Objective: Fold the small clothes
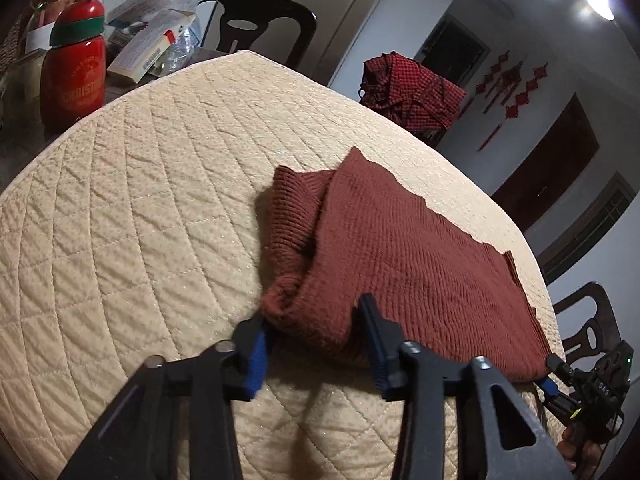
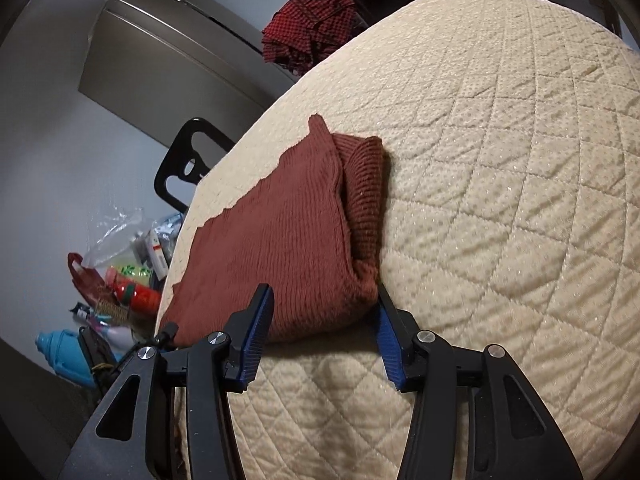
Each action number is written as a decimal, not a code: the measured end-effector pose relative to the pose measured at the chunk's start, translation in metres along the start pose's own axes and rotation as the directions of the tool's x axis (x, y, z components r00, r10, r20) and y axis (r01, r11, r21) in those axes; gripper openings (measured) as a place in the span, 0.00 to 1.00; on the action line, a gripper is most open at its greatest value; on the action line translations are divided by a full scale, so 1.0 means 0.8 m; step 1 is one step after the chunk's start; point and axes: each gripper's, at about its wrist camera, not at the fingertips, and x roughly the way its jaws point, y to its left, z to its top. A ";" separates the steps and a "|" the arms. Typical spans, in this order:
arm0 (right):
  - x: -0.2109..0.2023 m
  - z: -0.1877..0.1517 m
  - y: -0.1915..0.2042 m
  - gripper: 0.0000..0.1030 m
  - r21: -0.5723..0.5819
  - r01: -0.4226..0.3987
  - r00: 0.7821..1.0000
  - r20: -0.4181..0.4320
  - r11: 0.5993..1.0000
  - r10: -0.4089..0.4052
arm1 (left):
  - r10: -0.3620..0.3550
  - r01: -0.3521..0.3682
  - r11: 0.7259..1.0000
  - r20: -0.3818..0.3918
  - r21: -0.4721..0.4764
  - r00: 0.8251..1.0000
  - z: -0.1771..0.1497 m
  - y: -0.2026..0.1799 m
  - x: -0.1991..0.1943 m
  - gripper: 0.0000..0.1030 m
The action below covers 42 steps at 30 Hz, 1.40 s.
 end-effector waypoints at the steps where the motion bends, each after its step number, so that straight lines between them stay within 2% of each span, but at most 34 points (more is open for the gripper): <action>1: 0.001 0.001 0.000 0.26 -0.005 0.011 1.000 0.000 1.000 -0.011 | 0.005 -0.005 1.000 -0.002 -0.002 1.000 0.001 0.002 0.001 0.32; 3: 0.002 0.003 -0.001 0.16 -0.007 0.023 1.000 -0.001 1.000 -0.023 | -0.005 0.005 1.000 -0.004 -0.009 1.000 0.002 0.005 0.001 0.24; 9: -0.009 0.006 -0.001 0.11 -0.012 0.005 1.000 0.021 1.000 -0.005 | -0.002 0.001 1.000 0.008 0.017 1.000 0.003 -0.005 -0.006 0.17; 14: -0.035 0.002 0.005 0.10 -0.039 -0.004 0.999 0.036 0.999 0.005 | -0.039 0.039 0.999 0.011 0.025 0.999 -0.005 -0.005 -0.028 0.17; 26: -0.098 -0.060 -0.012 0.10 -0.033 0.030 0.999 -0.015 0.999 -0.031 | -0.108 0.109 0.994 -0.041 0.022 0.993 -0.085 0.006 -0.094 0.17; 30: -0.087 -0.071 -0.024 0.10 -0.029 0.056 0.998 -0.040 0.998 -0.057 | -0.089 0.092 0.994 -0.062 0.051 0.994 -0.098 0.009 -0.088 0.18; 33: -0.084 -0.073 -0.028 0.16 -0.021 0.062 0.997 -0.046 0.998 -0.063 | -0.088 0.092 0.993 -0.060 0.074 0.994 -0.095 0.008 -0.090 0.21; 35: -0.094 -0.073 -0.025 0.20 -0.041 0.076 0.997 -0.027 0.996 -0.077 | -0.083 0.087 0.991 -0.051 0.098 0.995 -0.093 0.006 -0.098 0.22; 37: -0.111 -0.071 -0.020 0.20 -0.083 0.094 0.996 0.009 0.992 -0.093 | -0.082 0.087 0.989 -0.048 0.118 0.995 -0.091 0.008 -0.107 0.22; 39: -0.127 -0.067 -0.012 0.20 -0.118 0.119 0.992 0.055 0.986 -0.113 | -0.053 0.057 0.988 -0.028 0.143 0.998 -0.088 0.008 -0.116 0.22; 42: -0.140 -0.061 0.006 0.20 -0.181 0.127 0.987 0.120 0.975 -0.107 | -0.035 0.032 0.986 0.013 0.164 0.999 -0.080 0.004 -0.130 0.22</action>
